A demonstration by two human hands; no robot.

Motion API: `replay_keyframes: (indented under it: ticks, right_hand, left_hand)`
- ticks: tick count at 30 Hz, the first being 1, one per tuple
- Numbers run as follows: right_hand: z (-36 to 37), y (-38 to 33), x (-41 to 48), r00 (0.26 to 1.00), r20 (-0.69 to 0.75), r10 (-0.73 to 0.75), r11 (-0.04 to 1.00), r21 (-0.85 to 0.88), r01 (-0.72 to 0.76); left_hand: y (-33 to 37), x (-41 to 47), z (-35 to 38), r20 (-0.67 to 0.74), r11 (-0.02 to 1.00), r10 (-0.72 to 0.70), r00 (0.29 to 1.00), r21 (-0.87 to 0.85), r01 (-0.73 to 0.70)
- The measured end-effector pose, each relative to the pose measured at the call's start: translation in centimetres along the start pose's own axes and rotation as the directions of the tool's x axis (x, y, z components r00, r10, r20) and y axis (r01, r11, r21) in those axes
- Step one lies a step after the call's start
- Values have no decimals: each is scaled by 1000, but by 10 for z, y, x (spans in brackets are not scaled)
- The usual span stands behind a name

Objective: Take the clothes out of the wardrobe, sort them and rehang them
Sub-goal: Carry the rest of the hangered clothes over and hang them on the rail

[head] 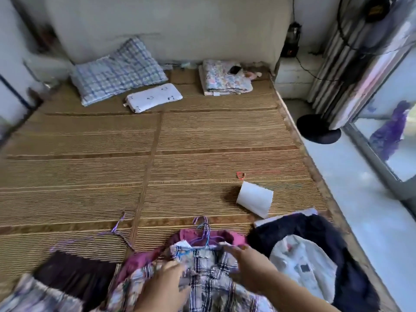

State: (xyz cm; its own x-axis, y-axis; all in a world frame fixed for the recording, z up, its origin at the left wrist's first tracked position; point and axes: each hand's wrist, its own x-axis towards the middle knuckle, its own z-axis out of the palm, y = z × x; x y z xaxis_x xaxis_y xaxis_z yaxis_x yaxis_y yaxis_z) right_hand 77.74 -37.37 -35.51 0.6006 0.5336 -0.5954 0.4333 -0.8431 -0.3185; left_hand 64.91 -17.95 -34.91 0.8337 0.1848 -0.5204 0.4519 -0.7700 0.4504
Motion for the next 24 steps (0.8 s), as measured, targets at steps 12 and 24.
replay_keyframes:
  ticks: [12,24]
  right_hand:
    - [98,46,163,1000,-13,15,1000,4,-15]
    - [110,45,208,989,-63,134,974,-175,-143]
  left_hand:
    - [-70,96,87,-116,988,-122,986,84,132]
    - [-97,124,124,-197,986,-160,967,9,165]
